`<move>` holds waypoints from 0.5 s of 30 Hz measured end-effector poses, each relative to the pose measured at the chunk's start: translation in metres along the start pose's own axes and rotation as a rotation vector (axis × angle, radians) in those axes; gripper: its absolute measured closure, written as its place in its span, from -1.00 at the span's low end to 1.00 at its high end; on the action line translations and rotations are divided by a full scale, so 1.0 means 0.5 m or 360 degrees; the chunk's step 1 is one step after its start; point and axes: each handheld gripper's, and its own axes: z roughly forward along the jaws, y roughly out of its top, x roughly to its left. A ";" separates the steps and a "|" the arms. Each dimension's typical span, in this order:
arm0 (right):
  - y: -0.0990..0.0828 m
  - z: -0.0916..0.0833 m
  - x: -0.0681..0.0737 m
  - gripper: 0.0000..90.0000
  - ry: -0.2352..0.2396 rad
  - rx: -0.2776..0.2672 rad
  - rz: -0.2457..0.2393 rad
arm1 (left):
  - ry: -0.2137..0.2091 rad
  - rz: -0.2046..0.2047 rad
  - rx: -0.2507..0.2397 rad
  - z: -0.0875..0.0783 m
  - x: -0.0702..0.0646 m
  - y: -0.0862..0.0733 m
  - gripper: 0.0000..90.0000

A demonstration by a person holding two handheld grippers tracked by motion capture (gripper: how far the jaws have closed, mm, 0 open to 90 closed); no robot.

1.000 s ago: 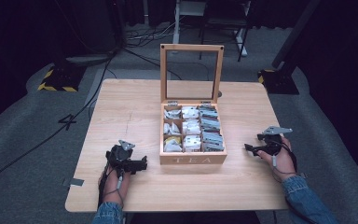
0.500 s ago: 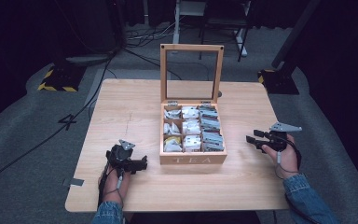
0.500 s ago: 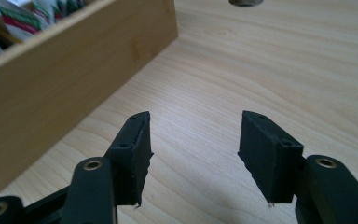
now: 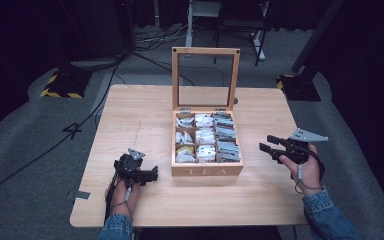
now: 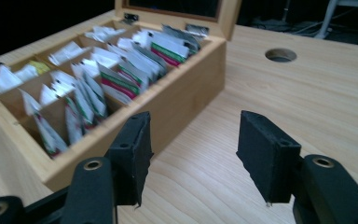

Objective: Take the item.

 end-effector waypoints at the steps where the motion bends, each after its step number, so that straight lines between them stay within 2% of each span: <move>1: 0.000 0.000 0.000 0.00 0.0000 0.0000 0.0000 | 0.0000 0.0000 0.0000 0.000 0.000 0.000 -1.00; 6: 0.017 0.000 0.020 0.02 0.0024 -0.0022 0.0016 | 0.0000 0.0000 0.0000 0.000 0.000 0.000 -1.00; 7: 0.022 0.003 0.027 0.03 0.0025 -0.0020 0.0051 | 0.0000 0.0000 0.0000 0.000 0.000 0.000 -1.00; 15: 0.043 0.018 0.042 0.02 0.0034 -0.0033 0.0089 | 0.0004 -0.0002 0.0000 0.000 0.002 0.001 -1.00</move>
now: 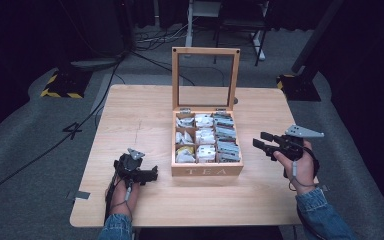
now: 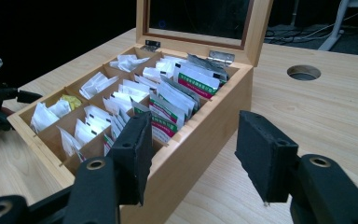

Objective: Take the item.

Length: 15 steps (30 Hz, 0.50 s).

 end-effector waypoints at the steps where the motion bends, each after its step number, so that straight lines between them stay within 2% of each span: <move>1: 0.002 0.001 0.002 0.02 0.0001 0.0005 0.0010 | -0.0001 -0.0003 0.0000 0.000 0.000 0.000 -1.00; 6: 0.020 0.017 0.009 0.01 0.0018 0.0070 -0.0015 | 0.0000 -0.0005 0.0001 0.000 0.000 0.000 -1.00; 15: 0.050 0.024 0.019 0.01 0.0026 0.0030 0.0005 | 0.0004 0.0007 -0.0001 0.001 0.003 0.002 -1.00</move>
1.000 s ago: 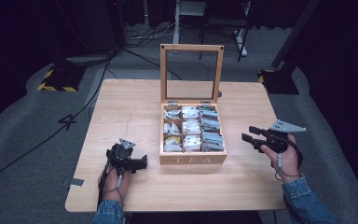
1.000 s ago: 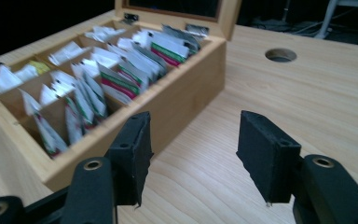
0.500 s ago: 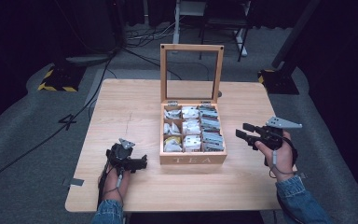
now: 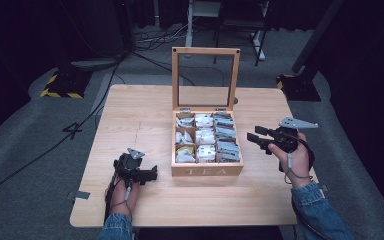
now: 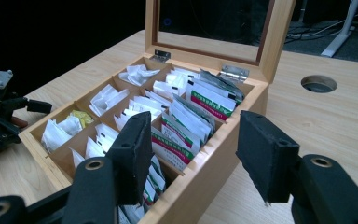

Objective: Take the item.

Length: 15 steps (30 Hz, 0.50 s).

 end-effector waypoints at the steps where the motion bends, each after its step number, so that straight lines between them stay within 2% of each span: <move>1: 0.002 0.000 0.001 0.01 0.0002 -0.0001 0.0003 | -0.0007 -0.0001 0.0001 0.001 0.001 0.000 -1.00; 6: 0.011 0.005 0.010 0.01 0.0030 -0.0007 0.0007 | -0.0010 -0.0001 0.0002 0.001 0.001 0.001 -1.00; 7: 0.014 0.011 0.021 0.01 0.0062 0.0004 -0.0015 | -0.0010 -0.0002 0.0001 0.001 0.001 0.001 -1.00; 10: 0.017 0.017 0.029 0.02 0.0091 0.0011 -0.0028 | -0.0009 -0.0002 0.0002 0.001 0.001 0.000 -1.00; 15: 0.024 0.051 0.055 0.02 0.0191 0.0047 -0.0077 | -0.0003 -0.0009 0.0003 -0.001 -0.001 -0.002 -1.00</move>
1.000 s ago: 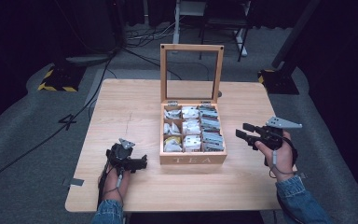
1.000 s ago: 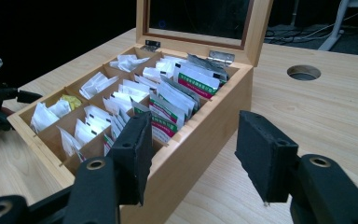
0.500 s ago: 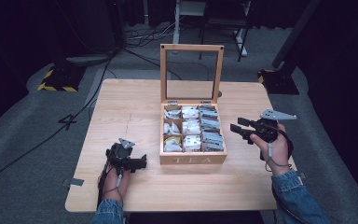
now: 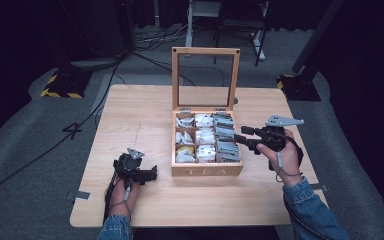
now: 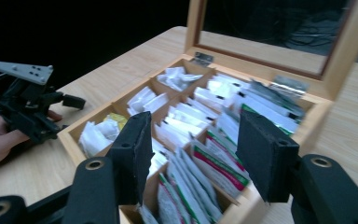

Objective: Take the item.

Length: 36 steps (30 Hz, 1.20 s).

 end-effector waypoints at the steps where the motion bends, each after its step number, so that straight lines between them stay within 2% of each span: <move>1: 0.001 0.006 0.003 0.02 0.0013 0.0006 -0.0002 | 0.0000 0.0000 0.0000 0.000 0.000 0.000 -1.00; 9: -0.001 0.046 0.025 0.03 0.0102 0.0044 -0.0031 | 0.0004 0.0007 0.0000 -0.001 0.001 -0.001 -1.00; 10: -0.003 0.052 0.036 0.06 0.0139 0.0030 -0.0053 | 0.0001 0.0005 0.0000 -0.001 0.001 -0.001 -1.00; 13: -0.009 0.057 0.051 0.08 0.0182 -0.0009 -0.0086 | 0.0002 0.0003 0.0000 -0.001 0.000 -0.001 -1.00; 14: -0.017 0.064 0.066 0.10 0.0211 0.0006 -0.0147 | 0.0002 0.0002 0.0000 -0.001 0.000 -0.001 -1.00; 19: -0.024 0.072 0.080 0.13 0.0238 0.0039 -0.0177 | 0.0002 0.0000 -0.0001 -0.001 0.000 -0.001 -1.00; 24: -0.034 0.085 0.085 0.27 0.0264 0.0124 -0.0215 | 0.0002 0.0001 0.0000 -0.001 0.000 -0.001 -1.00; 26: -0.031 0.095 0.087 0.40 0.0297 0.0178 -0.0262 | 0.0001 -0.0001 -0.0002 -0.001 0.000 -0.002 -1.00; 29: -0.030 0.104 0.092 0.48 0.0324 0.0222 -0.0303 | 0.0011 0.0001 -0.0004 -0.004 -0.001 -0.004 -1.00; 30: -0.031 0.113 0.096 0.53 0.0346 0.0263 -0.0328 | 0.0007 -0.0013 -0.0002 -0.004 -0.003 -0.005 -1.00; 33: -0.032 0.124 0.099 0.53 0.0354 0.0301 -0.0351 | 0.0013 -0.0007 -0.0001 -0.007 -0.003 -0.007 -1.00; 36: -0.036 0.134 0.093 0.52 0.0330 0.0329 -0.0370 | 0.0010 -0.0011 -0.0002 -0.008 -0.004 -0.009 -1.00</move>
